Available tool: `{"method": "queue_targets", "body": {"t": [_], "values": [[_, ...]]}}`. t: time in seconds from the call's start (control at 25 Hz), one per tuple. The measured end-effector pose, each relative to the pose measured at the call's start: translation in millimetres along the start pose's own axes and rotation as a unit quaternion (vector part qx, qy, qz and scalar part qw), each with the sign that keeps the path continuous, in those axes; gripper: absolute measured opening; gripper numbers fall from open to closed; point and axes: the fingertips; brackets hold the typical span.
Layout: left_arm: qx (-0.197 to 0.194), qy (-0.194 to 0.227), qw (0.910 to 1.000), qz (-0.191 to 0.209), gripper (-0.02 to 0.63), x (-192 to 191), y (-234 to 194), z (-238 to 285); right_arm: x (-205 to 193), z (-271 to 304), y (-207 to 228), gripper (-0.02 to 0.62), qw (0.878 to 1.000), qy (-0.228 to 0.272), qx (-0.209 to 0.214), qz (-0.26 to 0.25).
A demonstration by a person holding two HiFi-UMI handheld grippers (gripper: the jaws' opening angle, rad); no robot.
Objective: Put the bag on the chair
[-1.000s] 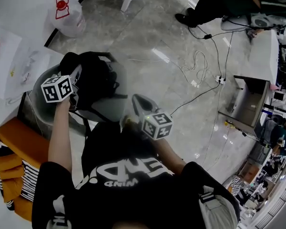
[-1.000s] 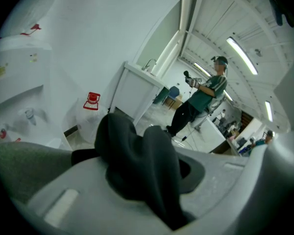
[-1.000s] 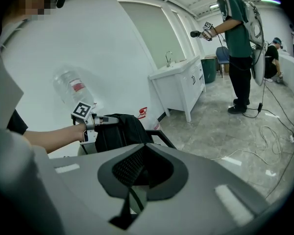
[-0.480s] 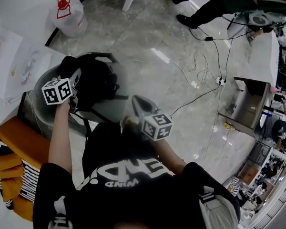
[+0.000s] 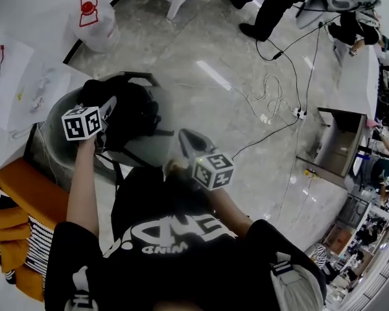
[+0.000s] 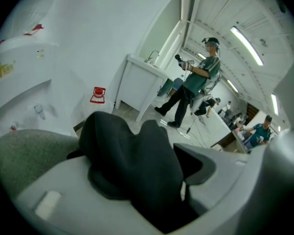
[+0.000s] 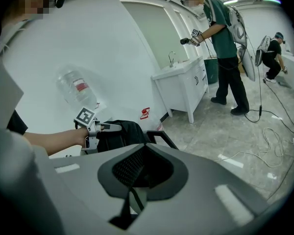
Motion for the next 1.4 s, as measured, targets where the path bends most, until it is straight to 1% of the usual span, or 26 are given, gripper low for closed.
{"method": "queue_targets", "body": {"t": [0.16,0.44,0.68,0.88,1.24,1.32,1.4], "values": [[0.015,-0.009,0.9998,0.011,0.322,-3,4,-8,2,-9,-1,0.002,1.000,0.004,0.005,-0.002],[0.040,-0.015,0.9990,0.012,0.352,-6,12,-30,7,-23,-9,0.002,1.000,0.011,0.022,-0.011],[0.069,-0.007,0.9976,0.000,0.390,-12,18,-58,7,-41,-16,0.002,0.999,0.016,0.038,-0.019],[0.088,0.019,0.9959,-0.007,0.404,-15,25,-80,4,-55,-23,0.002,0.998,0.017,0.054,-0.027],[0.116,0.050,0.9918,-0.016,0.430,-25,44,-121,-3,-89,-30,0.002,0.996,0.023,0.081,-0.042],[0.128,0.060,0.9898,-0.015,0.430,-26,51,-133,-5,-98,-30,0.002,0.995,0.025,0.086,-0.043],[0.143,0.078,0.9866,-0.006,0.430,-25,57,-146,-7,-108,-30,0.002,0.994,0.028,0.091,-0.045]]}}
Point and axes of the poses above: the fingertips, and each gripper's own axes: z forward along the fingers, y to its right, x out of its top, and after that the axes turned 12 degrees about y, right-handed
